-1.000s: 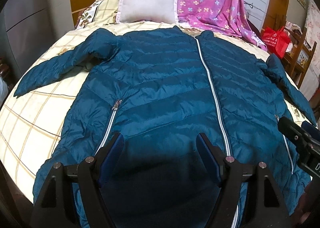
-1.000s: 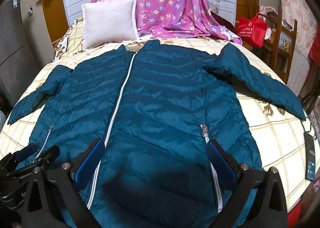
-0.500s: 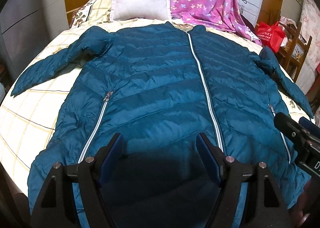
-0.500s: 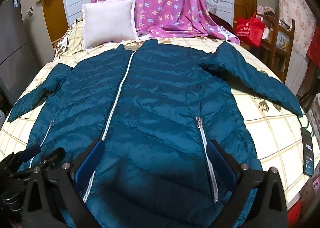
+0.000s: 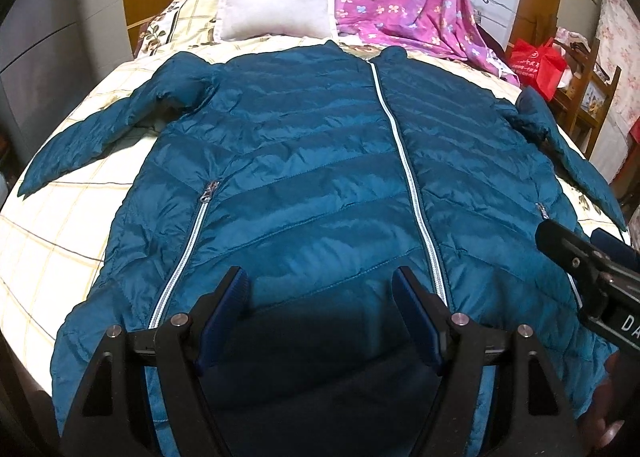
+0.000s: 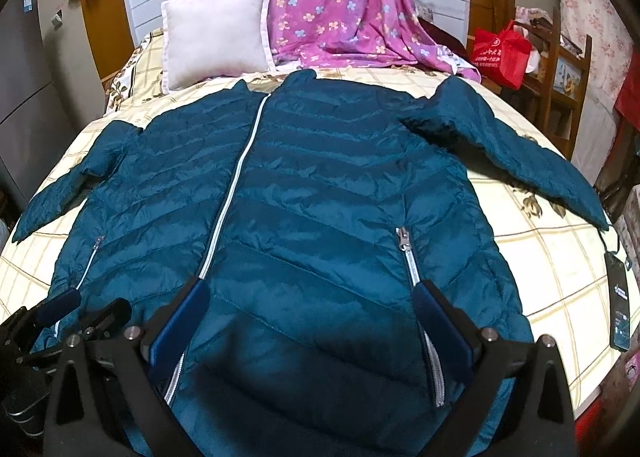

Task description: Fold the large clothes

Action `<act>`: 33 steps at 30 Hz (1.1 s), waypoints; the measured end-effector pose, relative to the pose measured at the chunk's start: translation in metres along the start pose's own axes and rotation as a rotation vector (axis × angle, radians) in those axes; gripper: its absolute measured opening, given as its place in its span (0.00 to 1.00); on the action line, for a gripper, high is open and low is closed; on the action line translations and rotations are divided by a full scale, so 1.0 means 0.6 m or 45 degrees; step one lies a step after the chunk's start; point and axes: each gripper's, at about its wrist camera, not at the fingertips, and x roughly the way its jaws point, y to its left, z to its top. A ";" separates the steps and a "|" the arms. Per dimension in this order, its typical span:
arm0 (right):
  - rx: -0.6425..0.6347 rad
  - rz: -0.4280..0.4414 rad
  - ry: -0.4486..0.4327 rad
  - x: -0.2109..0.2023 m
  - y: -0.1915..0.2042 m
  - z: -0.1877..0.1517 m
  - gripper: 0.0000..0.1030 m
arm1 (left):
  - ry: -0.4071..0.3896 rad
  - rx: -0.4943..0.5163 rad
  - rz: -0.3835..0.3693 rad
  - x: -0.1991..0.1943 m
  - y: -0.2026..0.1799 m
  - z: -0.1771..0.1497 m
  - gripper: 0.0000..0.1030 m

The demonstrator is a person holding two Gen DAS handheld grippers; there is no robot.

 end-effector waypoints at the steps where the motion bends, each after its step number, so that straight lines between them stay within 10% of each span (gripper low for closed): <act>1: -0.003 0.000 0.001 0.002 0.001 0.001 1.00 | 0.000 0.000 0.003 0.001 0.001 0.001 0.39; 33: -0.103 -0.021 -0.026 0.085 0.058 0.158 1.00 | -0.112 -0.012 0.096 0.019 0.086 0.171 0.39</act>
